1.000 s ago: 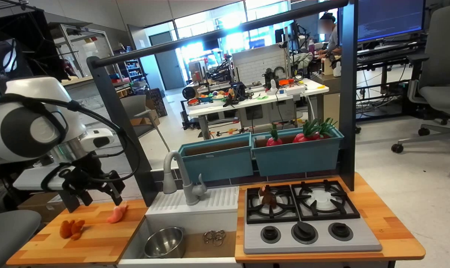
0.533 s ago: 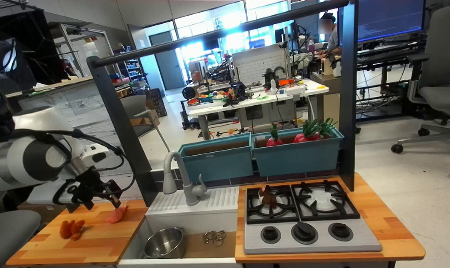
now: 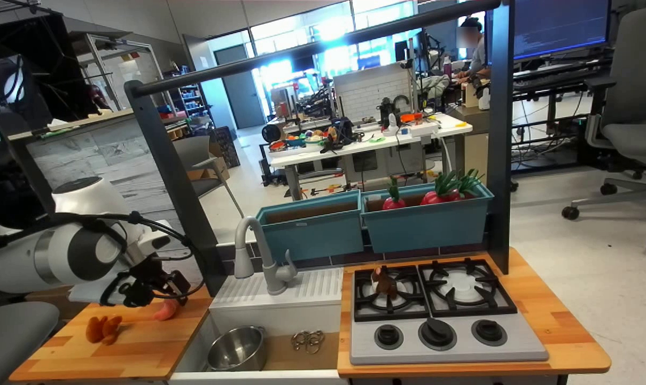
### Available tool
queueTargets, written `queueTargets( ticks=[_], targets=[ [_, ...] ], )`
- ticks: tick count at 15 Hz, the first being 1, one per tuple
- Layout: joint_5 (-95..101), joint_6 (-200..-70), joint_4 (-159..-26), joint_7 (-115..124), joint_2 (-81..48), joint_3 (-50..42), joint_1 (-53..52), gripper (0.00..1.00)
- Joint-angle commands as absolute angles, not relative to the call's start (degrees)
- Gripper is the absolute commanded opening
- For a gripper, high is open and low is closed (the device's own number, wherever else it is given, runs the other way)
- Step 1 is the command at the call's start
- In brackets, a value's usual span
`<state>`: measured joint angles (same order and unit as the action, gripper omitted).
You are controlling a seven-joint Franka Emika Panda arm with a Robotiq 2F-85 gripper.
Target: Put the teddy bears into the pot
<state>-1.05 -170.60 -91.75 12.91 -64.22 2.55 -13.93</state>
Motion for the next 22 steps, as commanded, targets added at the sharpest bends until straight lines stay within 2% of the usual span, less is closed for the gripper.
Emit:
queueTargets(
  ticks=[1,9,11,14,15,16,20,22],
  targets=[
    [-3.02,-170.17,-86.76,13.25,-67.43,2.28,-14.49,0.74],
    [-3.39,-167.43,-91.54,13.58,-63.25,1.40,-14.38,0.12],
    [-3.16,-167.54,-94.82,14.02,-60.23,0.05,-14.59,0.01],
    [-1.82,-169.14,-101.98,15.08,-54.19,-5.33,-17.01,0.04],
    [-1.58,-168.83,-102.88,16.00,-53.45,-7.91,-18.09,0.00],
    [-1.33,-166.87,-103.39,16.53,-52.91,-9.84,-18.77,0.03],
    [0.24,-163.17,-103.24,20.86,-56.55,-16.70,-21.55,0.03],
    [0.62,-163.77,-103.43,21.24,-58.40,-17.26,-21.52,0.03]
  ],
)
